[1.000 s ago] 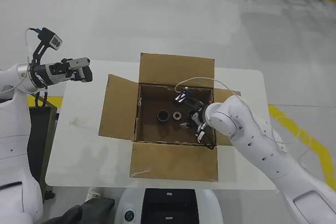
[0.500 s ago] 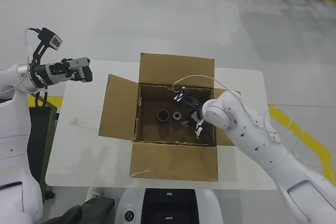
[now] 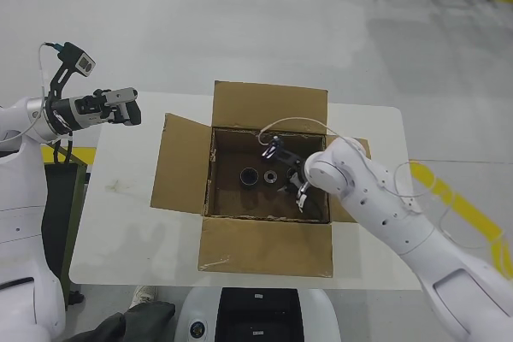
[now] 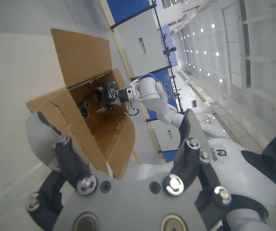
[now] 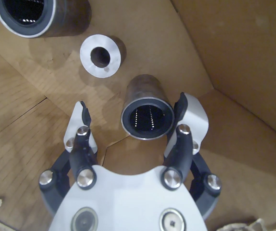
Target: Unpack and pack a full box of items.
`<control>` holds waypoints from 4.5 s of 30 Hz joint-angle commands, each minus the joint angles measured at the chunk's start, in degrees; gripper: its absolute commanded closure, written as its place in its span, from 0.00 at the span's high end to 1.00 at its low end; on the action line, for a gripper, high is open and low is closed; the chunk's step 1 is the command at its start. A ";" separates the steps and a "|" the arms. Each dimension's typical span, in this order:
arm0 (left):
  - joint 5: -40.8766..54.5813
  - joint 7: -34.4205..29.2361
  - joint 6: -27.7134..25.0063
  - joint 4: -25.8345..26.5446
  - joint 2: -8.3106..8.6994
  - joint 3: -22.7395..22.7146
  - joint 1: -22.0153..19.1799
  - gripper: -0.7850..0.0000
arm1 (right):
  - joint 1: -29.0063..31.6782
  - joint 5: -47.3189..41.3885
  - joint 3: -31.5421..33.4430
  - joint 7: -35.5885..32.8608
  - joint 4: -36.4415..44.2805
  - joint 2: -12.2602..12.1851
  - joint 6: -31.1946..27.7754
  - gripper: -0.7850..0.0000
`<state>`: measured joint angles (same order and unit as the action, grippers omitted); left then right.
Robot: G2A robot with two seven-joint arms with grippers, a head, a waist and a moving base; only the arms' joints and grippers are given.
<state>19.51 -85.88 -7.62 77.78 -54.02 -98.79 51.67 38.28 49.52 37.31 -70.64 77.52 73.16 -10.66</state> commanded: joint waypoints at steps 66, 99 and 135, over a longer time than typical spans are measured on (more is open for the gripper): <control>0.00 0.00 0.00 0.00 0.00 0.00 0.00 1.00 | 24.64 2.45 26.76 3.59 42.35 -5.93 3.69 0.00; 0.00 0.00 0.00 0.00 0.00 0.00 0.00 1.00 | 40.66 4.16 51.28 7.93 45.68 -9.48 3.58 0.00; 0.00 0.00 0.00 0.00 0.00 0.00 0.00 1.00 | 42.94 9.00 54.04 11.21 29.20 -10.03 15.14 0.00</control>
<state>19.51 -85.88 -7.62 77.78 -54.02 -98.79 51.67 81.47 58.67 91.62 -59.47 107.50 63.08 3.97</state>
